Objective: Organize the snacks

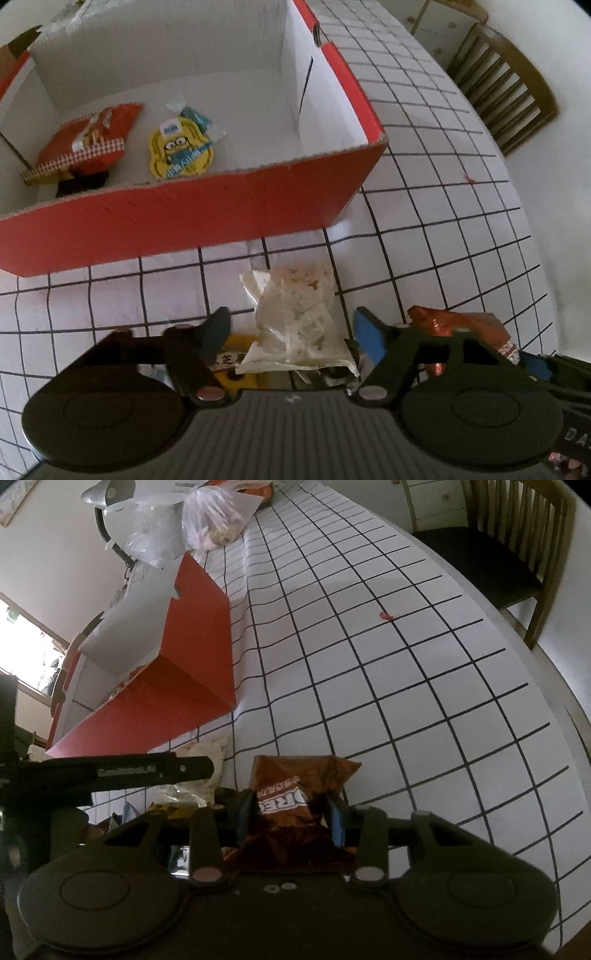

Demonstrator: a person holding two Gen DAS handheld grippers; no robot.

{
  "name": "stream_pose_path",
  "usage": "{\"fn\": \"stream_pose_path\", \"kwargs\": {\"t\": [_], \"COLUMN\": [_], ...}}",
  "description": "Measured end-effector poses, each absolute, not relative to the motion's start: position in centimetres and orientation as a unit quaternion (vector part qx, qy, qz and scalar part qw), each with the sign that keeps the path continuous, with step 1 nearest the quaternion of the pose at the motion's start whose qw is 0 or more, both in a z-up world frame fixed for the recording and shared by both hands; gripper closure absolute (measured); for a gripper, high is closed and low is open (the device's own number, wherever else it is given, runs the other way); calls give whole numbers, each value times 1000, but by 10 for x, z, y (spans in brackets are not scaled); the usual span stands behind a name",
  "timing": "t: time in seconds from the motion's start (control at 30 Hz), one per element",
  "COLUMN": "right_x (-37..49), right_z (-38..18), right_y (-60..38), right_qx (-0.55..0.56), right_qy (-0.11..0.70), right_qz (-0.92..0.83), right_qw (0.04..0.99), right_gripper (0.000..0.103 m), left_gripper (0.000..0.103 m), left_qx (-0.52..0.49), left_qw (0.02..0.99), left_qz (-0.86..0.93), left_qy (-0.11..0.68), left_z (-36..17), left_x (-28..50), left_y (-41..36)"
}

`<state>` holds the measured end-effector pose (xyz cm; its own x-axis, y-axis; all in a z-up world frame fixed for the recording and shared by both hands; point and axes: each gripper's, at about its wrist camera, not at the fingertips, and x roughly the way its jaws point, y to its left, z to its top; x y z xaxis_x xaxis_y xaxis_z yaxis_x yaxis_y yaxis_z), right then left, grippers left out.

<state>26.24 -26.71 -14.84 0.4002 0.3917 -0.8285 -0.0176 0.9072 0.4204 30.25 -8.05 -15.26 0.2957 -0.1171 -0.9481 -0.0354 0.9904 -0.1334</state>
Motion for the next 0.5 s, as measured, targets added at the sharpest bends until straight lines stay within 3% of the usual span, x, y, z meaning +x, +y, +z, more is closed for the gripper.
{"fn": "stream_pose_path", "kwargs": {"t": [0.3,0.5], "right_x": [257,254], "right_z": [-146,-139], "right_y": [-271,-273], "right_qx": [176,177], "right_qy": [528,520], "right_qz": [120,120], "right_qw": [822,827], "right_gripper": [65,65], "left_gripper": [58,61], "left_qx": [-84,-101], "left_qw": [798,804], "left_qz": [-25,-28], "left_qy": [596,586], "left_z": [-156,-148], "left_x": [299,290], "left_y": [-76,-69]}}
